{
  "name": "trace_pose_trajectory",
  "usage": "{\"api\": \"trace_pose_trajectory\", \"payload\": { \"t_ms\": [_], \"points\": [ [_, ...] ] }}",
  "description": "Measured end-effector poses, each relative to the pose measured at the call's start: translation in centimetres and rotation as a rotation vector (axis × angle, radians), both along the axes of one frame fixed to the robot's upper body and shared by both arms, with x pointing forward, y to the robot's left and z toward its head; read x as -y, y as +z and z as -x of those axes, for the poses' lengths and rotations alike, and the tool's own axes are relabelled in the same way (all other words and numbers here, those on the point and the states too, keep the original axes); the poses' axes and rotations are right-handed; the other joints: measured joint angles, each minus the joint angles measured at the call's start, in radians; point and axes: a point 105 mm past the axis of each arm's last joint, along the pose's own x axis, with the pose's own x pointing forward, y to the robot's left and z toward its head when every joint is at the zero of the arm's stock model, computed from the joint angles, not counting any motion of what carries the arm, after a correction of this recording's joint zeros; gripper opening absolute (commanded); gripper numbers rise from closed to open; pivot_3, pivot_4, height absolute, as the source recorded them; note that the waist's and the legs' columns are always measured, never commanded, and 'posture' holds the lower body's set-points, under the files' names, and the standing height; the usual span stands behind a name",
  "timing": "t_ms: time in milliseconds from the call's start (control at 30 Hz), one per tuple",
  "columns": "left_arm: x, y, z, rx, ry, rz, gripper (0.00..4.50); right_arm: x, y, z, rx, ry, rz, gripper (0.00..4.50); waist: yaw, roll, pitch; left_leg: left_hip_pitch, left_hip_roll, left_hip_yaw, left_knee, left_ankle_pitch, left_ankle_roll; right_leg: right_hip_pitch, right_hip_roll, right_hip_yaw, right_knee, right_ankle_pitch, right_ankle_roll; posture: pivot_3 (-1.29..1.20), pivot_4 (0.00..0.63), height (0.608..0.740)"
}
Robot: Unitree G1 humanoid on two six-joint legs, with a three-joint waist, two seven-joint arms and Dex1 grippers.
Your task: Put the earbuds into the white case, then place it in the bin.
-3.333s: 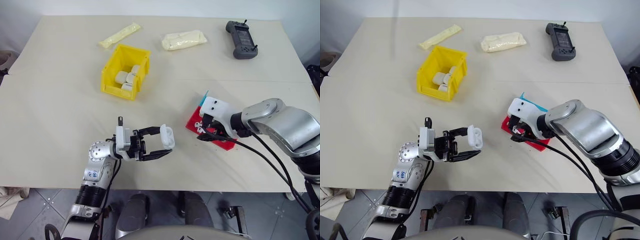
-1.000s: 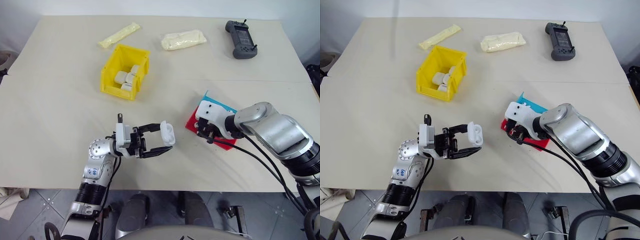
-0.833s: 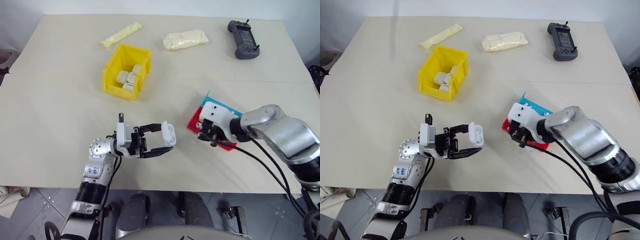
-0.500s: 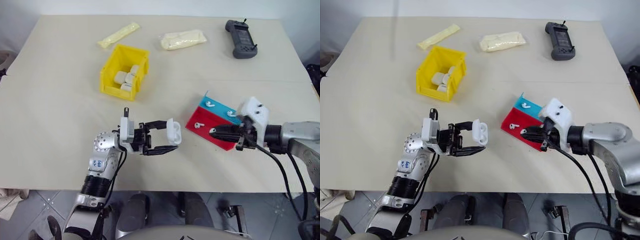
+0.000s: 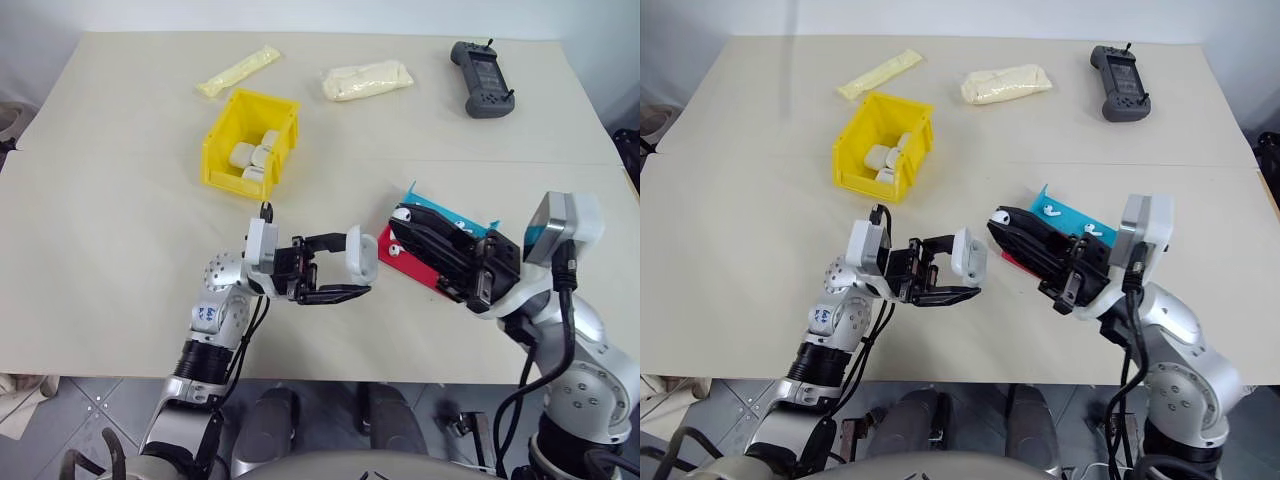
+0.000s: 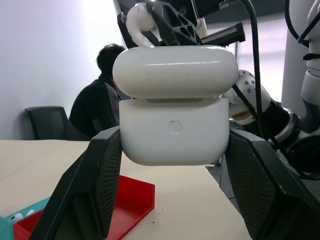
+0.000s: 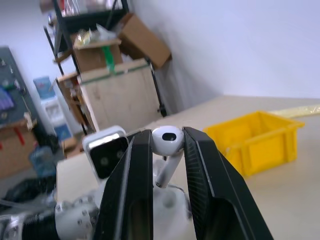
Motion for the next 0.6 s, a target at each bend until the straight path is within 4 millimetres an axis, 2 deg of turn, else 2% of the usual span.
{"api": "trace_pose_trajectory", "payload": {
  "t_ms": [300, 600],
  "points": [
    [0.1, 0.4, -0.2, -0.012, 0.000, 0.012, 2.75, -1.6, -0.1, 0.0, 0.003, 0.022, -0.020, 0.50, 0.000, 0.000, 0.000, 0.000, 0.000, 0.000, 0.000, 0.000, 0.000, 0.000, 0.000, 0.000, 0.000, 0.000, 0.000, 0.00, 0.150, 0.740],
    [0.2, 0.6, -0.1, -0.019, 0.003, 0.018, 2.75, -1.3, -1.6, -0.7, -0.027, -0.043, -0.038, 0.50, 0.000, 0.000, 0.000, 0.000, -0.001, 0.000, 0.000, 0.000, 0.000, 0.000, 0.000, 0.000, 0.000, 0.000, 0.000, 0.00, 0.150, 0.740]
  ]
}}
